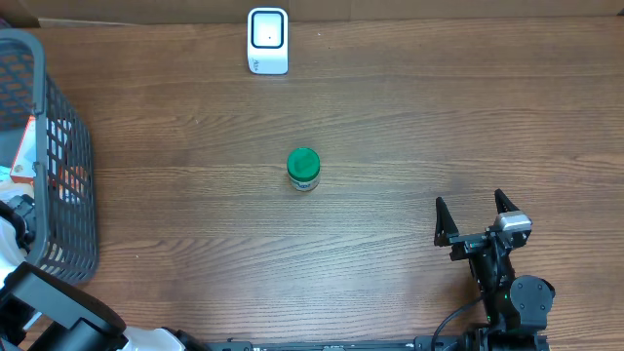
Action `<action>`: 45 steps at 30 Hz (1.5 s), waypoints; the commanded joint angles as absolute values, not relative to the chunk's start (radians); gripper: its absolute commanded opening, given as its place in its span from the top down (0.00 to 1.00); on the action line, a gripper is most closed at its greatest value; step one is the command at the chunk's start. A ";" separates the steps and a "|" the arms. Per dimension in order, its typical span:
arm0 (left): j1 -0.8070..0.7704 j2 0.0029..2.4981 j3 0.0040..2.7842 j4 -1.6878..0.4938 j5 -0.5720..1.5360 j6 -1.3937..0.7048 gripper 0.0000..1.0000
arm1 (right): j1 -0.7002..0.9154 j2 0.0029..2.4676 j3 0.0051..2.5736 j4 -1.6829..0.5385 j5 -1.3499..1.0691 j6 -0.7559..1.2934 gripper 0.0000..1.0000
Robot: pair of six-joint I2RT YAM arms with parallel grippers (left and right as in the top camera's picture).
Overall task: Scan the item barcode
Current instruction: 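Grasp the crumpled paper bag with the left gripper and lift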
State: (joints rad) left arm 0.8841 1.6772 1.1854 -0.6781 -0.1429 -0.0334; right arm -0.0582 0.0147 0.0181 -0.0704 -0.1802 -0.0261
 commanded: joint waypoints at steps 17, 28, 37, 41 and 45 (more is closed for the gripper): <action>0.904 1.831 1.129 -0.413 -0.164 0.075 0.82 | -0.062 0.004 0.008 -0.065 -0.184 -0.023 0.00; 0.903 1.810 1.161 -0.471 -0.164 0.075 0.96 | -0.062 0.004 0.008 -0.065 -0.184 -0.023 0.00; 0.903 1.656 1.287 -0.570 -0.103 0.059 0.96 | -0.062 0.004 0.008 -0.065 -0.184 -0.023 0.00; 0.896 1.549 1.362 -0.571 -0.019 0.015 0.96 | -0.062 0.004 0.008 -0.065 -0.184 -0.023 0.00; 0.872 1.448 1.459 -0.563 0.058 -0.051 0.96 | -0.062 0.004 0.008 -0.065 -0.184 -0.023 0.00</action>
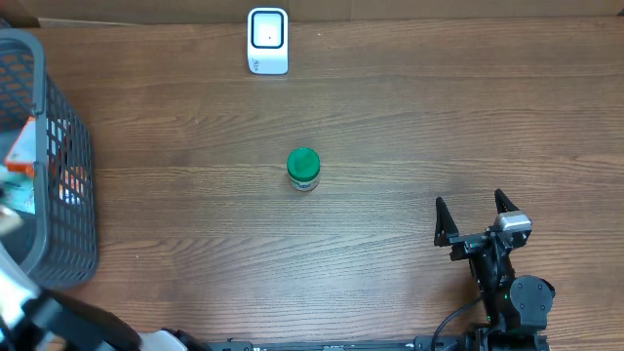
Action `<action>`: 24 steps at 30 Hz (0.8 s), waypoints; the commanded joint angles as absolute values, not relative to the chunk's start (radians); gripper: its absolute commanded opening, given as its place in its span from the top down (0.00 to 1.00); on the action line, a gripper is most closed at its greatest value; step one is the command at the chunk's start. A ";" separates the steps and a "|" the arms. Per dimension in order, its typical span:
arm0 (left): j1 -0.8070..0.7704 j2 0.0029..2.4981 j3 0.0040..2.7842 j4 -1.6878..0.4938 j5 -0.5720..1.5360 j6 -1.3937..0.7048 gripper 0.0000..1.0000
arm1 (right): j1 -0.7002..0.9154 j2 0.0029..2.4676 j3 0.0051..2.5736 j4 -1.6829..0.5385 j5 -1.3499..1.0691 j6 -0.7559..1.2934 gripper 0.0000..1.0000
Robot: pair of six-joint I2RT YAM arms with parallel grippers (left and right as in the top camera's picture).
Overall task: Scan the item barcode
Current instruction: 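Grasp the crumpled paper bag with the left gripper and lift, then carry the bag toward the scanner and drop it beside the jar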
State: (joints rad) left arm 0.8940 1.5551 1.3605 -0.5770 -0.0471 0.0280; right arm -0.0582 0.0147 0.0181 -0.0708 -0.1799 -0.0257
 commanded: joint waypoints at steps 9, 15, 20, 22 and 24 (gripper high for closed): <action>0.717 1.293 1.610 -0.549 0.154 -0.112 0.96 | -0.062 0.004 0.008 -0.065 -0.184 -0.023 0.00; 0.598 1.225 1.610 -0.627 0.160 -0.112 0.96 | -0.062 0.004 0.008 -0.065 -0.184 -0.023 0.00; 0.454 1.230 1.588 -0.844 0.262 -0.112 0.96 | -0.062 0.004 0.008 -0.065 -0.184 -0.023 0.00; 0.380 1.248 1.558 -0.917 0.284 -0.112 0.96 | -0.062 0.004 0.008 -0.065 -0.184 -0.023 0.00; 0.305 1.268 1.523 -0.963 0.282 -0.112 0.96 | -0.062 0.004 0.008 -0.065 -0.184 -0.023 0.00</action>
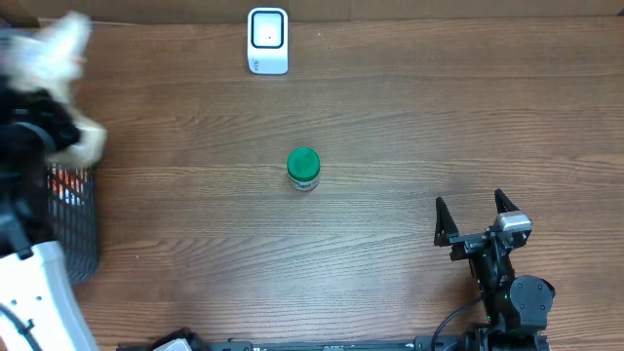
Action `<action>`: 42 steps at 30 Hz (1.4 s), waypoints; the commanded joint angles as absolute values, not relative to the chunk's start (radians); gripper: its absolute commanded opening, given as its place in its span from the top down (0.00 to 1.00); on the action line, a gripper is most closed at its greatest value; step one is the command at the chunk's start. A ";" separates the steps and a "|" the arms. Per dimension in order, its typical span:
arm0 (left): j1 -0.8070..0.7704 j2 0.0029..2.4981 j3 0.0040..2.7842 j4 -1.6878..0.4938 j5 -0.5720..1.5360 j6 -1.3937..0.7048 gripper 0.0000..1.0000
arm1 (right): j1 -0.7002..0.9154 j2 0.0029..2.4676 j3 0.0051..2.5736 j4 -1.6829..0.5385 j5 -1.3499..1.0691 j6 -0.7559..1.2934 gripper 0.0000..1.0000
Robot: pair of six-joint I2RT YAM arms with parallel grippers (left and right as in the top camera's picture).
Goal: Scan the item barcode
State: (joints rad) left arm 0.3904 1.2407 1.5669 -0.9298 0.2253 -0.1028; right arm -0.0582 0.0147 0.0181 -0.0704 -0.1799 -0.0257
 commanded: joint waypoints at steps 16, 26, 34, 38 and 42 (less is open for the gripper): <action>-0.041 1.463 1.024 -0.732 0.281 -0.252 0.96 | -0.062 0.004 0.008 -0.065 -0.185 -0.023 0.00; -0.075 1.445 1.091 -0.654 0.306 -0.297 0.51 | -0.062 0.004 0.008 -0.065 -0.184 -0.023 0.00; 0.091 1.342 1.368 -0.704 0.456 -0.292 0.00 | -0.062 0.004 0.008 -0.065 -0.184 -0.023 0.00; 0.265 1.320 1.512 -0.759 0.461 -0.264 0.00 | -0.062 0.004 0.008 -0.065 -0.184 -0.023 0.00; 0.520 1.322 1.581 -0.748 0.461 -0.272 0.00 | -0.062 0.004 0.008 -0.065 -0.184 -0.023 0.00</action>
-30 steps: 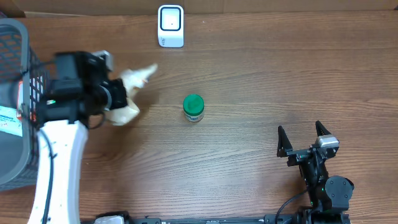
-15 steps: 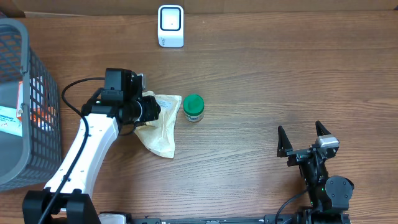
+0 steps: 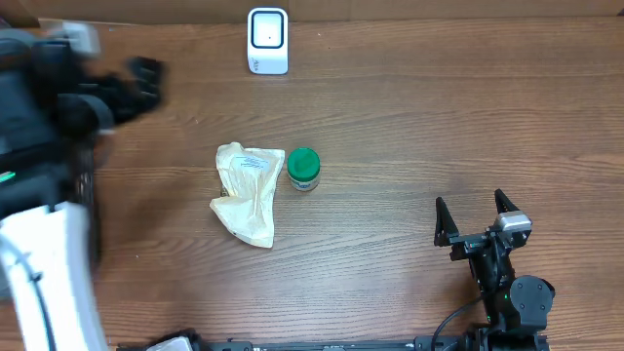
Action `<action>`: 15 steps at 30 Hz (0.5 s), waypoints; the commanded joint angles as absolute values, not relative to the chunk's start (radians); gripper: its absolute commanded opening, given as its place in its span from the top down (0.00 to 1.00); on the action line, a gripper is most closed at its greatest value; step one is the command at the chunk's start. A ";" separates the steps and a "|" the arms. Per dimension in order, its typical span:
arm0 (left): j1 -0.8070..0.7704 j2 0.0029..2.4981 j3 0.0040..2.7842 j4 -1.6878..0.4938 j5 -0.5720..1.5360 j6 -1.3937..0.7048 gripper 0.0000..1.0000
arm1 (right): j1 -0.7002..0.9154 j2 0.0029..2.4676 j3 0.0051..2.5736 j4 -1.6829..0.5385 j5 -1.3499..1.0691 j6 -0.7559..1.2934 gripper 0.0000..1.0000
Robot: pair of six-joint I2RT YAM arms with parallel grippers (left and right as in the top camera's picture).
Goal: Scan the item barcode
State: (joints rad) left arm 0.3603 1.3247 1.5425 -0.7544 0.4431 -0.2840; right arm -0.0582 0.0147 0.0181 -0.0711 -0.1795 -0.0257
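A cream pouch (image 3: 248,193) with a white label lies flat on the table, its right edge touching or nearly touching a green-lidded jar (image 3: 303,168). The white scanner (image 3: 267,41) stands at the far edge. My left gripper (image 3: 143,78) is blurred at the upper left, well away from the pouch; its fingers look spread with nothing in them. At the lower right my right gripper (image 3: 473,210) stands open and holds nothing.
The dark wire basket (image 3: 91,210) at the left edge is mostly hidden behind my left arm (image 3: 39,253). Wooden tabletop runs between the jar and the right gripper.
The pale thing that was blurred in my left gripper over the basket is gone from it. A cream pouch now lies on the table left of the jar. The left gripper is farther right, with nothing in it.
My left arm was low beside the basket, then reaching into it among the items. Later it was raised at the upper left with a pale thing in the gripper. Now the pouch lies by the jar. The right arm, jar and scanner stayed put.
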 commanded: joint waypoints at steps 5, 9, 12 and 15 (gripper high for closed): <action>0.813 1.358 1.581 -0.697 0.413 -0.345 0.00 | -0.062 0.004 0.008 -0.065 -0.184 -0.023 0.00; 0.923 1.449 1.579 -0.701 0.338 -0.285 0.01 | -0.062 0.004 0.008 -0.065 -0.184 -0.023 0.00; 0.939 1.542 1.579 -0.705 0.330 -0.225 0.04 | -0.062 0.004 0.008 -0.065 -0.184 -0.023 0.00; 0.939 1.625 1.579 -0.707 0.330 -0.127 0.05 | -0.062 0.004 0.008 -0.065 -0.184 -0.023 0.00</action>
State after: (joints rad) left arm 0.9382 1.5555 1.5692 -0.7036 0.3473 -0.2474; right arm -0.0582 0.0147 0.0181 -0.0708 -0.1799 -0.0257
